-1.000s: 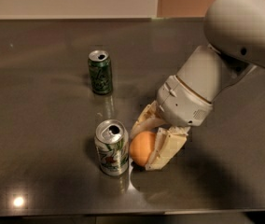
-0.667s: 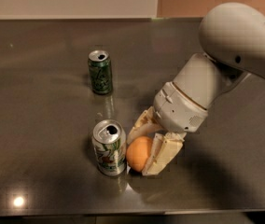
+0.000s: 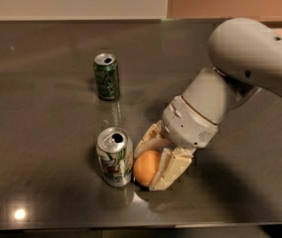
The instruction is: Move orange near 7up can
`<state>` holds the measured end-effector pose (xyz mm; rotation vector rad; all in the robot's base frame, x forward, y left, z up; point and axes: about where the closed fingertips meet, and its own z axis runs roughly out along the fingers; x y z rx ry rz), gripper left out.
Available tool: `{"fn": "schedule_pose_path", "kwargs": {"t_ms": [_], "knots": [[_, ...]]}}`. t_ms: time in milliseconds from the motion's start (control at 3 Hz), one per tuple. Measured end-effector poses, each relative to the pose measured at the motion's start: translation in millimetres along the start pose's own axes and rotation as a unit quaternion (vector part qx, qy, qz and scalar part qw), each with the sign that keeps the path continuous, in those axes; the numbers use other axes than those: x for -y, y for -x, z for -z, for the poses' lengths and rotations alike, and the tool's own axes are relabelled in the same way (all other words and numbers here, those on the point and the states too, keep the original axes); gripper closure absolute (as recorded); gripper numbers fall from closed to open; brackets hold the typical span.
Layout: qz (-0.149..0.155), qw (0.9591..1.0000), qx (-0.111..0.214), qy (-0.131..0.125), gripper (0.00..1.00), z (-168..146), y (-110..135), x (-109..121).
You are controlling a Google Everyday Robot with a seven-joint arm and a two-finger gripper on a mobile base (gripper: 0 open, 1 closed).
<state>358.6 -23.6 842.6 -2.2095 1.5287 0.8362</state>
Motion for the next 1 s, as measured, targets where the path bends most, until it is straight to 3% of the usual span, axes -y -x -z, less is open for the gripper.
{"fn": "schedule_pose_path", "kwargs": {"t_ms": [333,667,1000], "knots": [[0.002,1.0000,-0.001,-0.001,0.12,-0.2,1.7,0.2],[0.003,1.0000,-0.002,-0.002,0.00,-0.6,3.0,0.3],[0.003,1.0000,-0.002,-0.002,0.00,-0.6,3.1,0.4]]}}
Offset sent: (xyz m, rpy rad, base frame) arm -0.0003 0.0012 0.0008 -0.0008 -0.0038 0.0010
